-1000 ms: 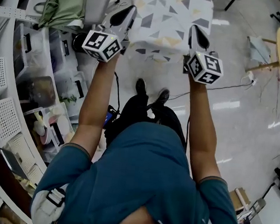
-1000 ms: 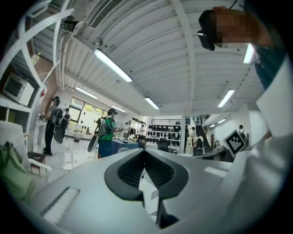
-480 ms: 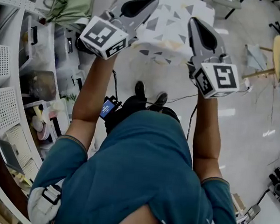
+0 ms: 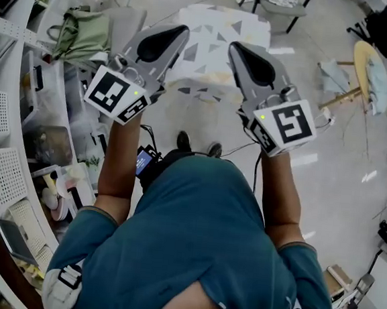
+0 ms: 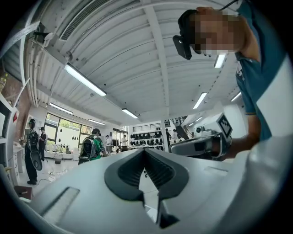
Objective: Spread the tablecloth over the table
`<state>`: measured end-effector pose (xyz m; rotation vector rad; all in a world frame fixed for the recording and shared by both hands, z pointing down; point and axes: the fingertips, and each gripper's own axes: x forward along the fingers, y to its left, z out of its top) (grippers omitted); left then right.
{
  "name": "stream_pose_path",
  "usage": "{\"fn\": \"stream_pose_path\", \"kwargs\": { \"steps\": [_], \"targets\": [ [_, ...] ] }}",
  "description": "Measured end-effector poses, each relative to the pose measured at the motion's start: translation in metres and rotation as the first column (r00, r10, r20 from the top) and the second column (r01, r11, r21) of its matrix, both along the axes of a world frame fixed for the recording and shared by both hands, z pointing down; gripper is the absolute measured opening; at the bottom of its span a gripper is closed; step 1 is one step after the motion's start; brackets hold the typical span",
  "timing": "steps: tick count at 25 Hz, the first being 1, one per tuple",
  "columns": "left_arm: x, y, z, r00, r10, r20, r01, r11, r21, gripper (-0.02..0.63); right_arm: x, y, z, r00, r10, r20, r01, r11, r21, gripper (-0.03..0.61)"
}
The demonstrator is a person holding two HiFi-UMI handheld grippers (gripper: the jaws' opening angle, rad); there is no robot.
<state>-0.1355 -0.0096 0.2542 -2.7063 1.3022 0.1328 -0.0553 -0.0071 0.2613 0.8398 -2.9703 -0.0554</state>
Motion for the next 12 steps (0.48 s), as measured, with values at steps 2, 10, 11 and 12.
{"fn": "stream_pose_path", "kwargs": {
  "steps": [2,10,11,12],
  "targets": [
    [0.003,0.003,-0.002,1.0,0.005,-0.002,-0.005,1.0,0.003,-0.002,0.006,0.0,-0.003,1.0,0.012,-0.002,-0.012,1.0,0.005,0.008],
    [0.006,0.003,-0.003,1.0,0.015,-0.027,-0.015,1.0,-0.004,-0.002,0.02,-0.005,-0.01,0.999,0.048,0.016,-0.048,0.999,0.006,0.008],
    [0.006,0.003,-0.003,1.0,0.014,-0.028,-0.014,1.0,-0.005,-0.002,0.022,-0.006,-0.01,0.999,0.049,0.016,-0.049,0.999,0.005,0.008],
    [0.006,0.004,-0.003,1.0,0.013,-0.028,-0.013,1.0,-0.007,-0.002,0.023,-0.006,-0.01,0.999,0.051,0.016,-0.051,0.999,0.004,0.008]
  ]
}}
